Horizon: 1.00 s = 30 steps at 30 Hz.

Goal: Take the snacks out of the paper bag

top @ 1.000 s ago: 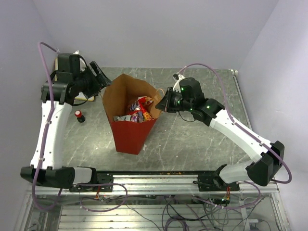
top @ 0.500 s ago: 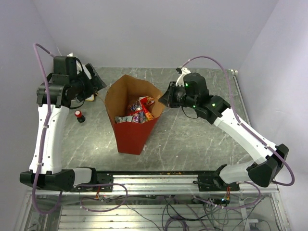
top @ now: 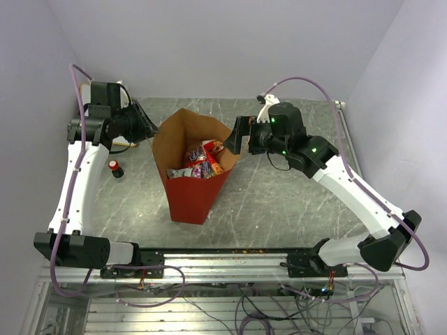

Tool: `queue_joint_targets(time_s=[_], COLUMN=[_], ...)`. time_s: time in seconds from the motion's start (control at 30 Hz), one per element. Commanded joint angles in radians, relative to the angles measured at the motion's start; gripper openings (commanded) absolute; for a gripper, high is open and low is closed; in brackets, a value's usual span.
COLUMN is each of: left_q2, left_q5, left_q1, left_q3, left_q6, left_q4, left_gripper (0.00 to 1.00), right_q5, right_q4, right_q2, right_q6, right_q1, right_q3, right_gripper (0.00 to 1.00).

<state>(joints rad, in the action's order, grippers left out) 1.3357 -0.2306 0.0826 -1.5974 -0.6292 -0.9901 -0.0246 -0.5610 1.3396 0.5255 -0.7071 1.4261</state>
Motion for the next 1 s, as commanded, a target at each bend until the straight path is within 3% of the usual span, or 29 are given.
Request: queue_joint_targets(time_s=[0.0,0.13,0.2,0.23,0.27,0.3,0.4,0.5,0.6,0.8,0.97], left_q2=[-0.014,-0.026,-0.012,0.001,0.022,0.037,0.083,0.123,0.159,0.179,0.057], left_q5=[-0.071,-0.116,-0.142,-0.147,-0.147,-0.145,-0.169,-0.214,-0.268,-0.378,-0.469], left_q1=[-0.007,-0.007,-0.007,-0.007,-0.007,-0.007,-0.008,-0.008,-0.007,-0.007,-0.007], left_q3=[-0.02,-0.021,-0.048,-0.072,-0.097,-0.124,-0.2,-0.284,-0.351,-0.346,-0.068], left_q6=[0.04,0.008,-0.007,-0.01,-0.013,-0.021,-0.034,-0.033,-0.007,-0.005,-0.182], left_q4=[0.033,0.096,0.131,0.139,0.143,0.146,0.164,0.177,0.184,0.224,0.434], left_gripper=[0.3,0.21,0.18,0.16,0.13,0.08,0.07,0.07,0.07,0.07,0.07], right_q5=[0.015,-0.082,-0.118,-0.151,-0.186,-0.22,-0.302,-0.342,-0.365,-0.359,-0.318], right_q4=[-0.043,-0.029,-0.035,-0.024,-0.009,0.0,0.001,0.006,0.043,0.128,0.048], right_q2=[0.006,0.015,0.024,0.026,0.03,0.035,0.07,0.091,0.083,0.021,0.015], right_q6=[0.032,0.031,0.039,0.035,0.031,0.029,0.029,0.018,0.016,0.046,-0.007], right_q1=[0.027,0.069,0.079,0.081,0.081,0.081,0.08,0.079,0.078,0.076,0.076], right_q3=[0.067,0.091,0.098,0.091,0.084,0.078,0.1,0.133,0.136,0.019,-0.012], right_gripper=[1.0,0.98,0.86,0.75,0.58,0.49,0.39,0.21,0.11,0.03,0.14])
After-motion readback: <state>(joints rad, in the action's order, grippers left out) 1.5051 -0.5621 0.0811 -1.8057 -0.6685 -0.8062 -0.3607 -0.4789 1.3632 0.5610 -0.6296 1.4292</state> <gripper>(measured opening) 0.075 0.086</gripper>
